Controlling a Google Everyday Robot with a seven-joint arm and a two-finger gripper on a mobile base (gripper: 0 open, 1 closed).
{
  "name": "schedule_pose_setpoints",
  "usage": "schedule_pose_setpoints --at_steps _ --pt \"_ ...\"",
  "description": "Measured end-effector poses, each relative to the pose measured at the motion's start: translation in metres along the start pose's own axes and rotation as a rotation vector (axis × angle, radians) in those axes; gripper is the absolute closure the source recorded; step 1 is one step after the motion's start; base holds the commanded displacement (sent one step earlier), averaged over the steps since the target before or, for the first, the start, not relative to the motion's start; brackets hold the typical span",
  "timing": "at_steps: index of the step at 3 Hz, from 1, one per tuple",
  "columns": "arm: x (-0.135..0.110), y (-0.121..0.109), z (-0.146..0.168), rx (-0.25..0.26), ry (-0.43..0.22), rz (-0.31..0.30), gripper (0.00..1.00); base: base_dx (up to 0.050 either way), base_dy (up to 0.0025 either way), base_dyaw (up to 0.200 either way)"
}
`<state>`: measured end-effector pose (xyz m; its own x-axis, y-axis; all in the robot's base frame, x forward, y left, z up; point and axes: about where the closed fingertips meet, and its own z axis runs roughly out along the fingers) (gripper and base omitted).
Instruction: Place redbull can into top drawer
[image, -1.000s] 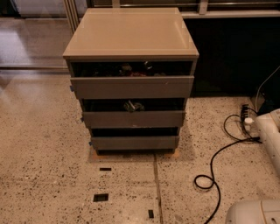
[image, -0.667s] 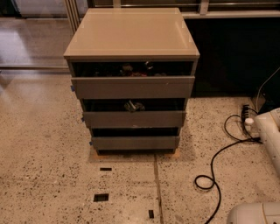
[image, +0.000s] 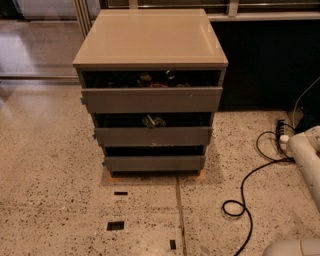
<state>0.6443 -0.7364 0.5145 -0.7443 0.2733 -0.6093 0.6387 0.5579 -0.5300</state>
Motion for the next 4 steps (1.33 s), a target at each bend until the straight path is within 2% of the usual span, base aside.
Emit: schedule_pose_setpoints --at_steps 1,2,3,4 --pt "0.017 0.011 0.009 0.182 -0.156 -0.015 0.00 0.000 0.00000 0.000" --pt "0.016 -0.002 0.002 0.333 -0.272 0.023 0.00 0.000 0.00000 0.000" --pt "0.006 -0.013 -0.002 0.357 -0.323 0.068 0.00 0.000 0.00000 0.000" --pt "0.007 -0.014 -0.001 0.348 -0.317 0.060 0.00 0.000 0.00000 0.000"
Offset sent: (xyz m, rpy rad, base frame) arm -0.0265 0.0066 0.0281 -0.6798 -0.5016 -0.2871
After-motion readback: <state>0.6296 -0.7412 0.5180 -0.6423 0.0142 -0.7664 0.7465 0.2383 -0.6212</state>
